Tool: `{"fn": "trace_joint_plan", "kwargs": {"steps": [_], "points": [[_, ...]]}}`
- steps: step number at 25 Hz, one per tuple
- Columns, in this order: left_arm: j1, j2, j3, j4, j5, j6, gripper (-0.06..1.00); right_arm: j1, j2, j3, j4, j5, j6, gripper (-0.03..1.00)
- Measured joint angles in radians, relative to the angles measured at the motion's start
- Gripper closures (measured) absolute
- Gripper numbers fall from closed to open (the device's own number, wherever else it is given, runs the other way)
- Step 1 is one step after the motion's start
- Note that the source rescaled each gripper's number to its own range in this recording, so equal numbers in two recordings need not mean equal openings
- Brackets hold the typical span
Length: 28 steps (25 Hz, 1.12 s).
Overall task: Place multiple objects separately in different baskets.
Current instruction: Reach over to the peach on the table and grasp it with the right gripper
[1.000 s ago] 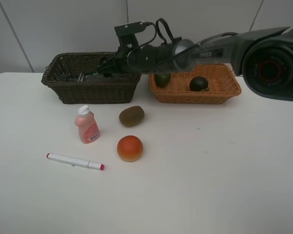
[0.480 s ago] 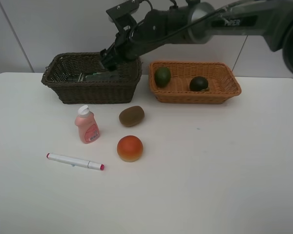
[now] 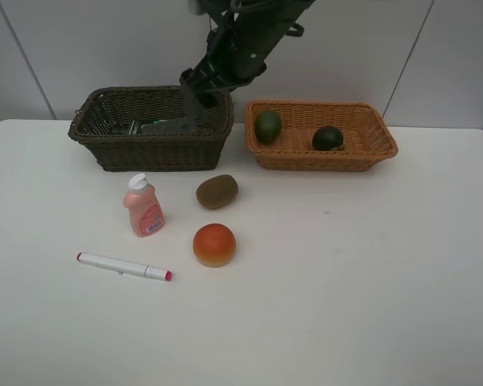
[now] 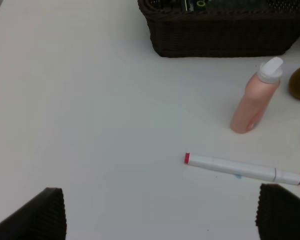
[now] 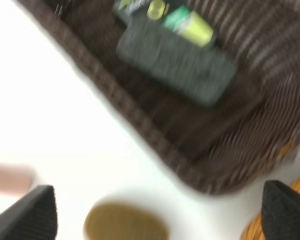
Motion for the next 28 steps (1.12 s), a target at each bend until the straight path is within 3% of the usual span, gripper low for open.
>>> {"fn": "trace_joint_plan", "kwargs": {"steps": [6,10,18,28], "points": [[0.0,0.0,0.0,0.0,0.0,0.0,-0.06,0.005,-0.031,0.0,-0.001,0.269,0.037,-0.01],[0.0,0.0,0.0,0.0,0.0,0.0,-0.06,0.032,-0.031,0.0,0.004,0.323,0.05,-0.01],[0.0,0.0,0.0,0.0,0.0,0.0,-0.06,0.087,-0.026,0.077,0.019,0.311,0.142,-0.01],[0.0,0.0,0.0,0.0,0.0,0.0,-0.06,0.095,-0.023,0.35,0.051,0.074,0.15,-0.01]]}}
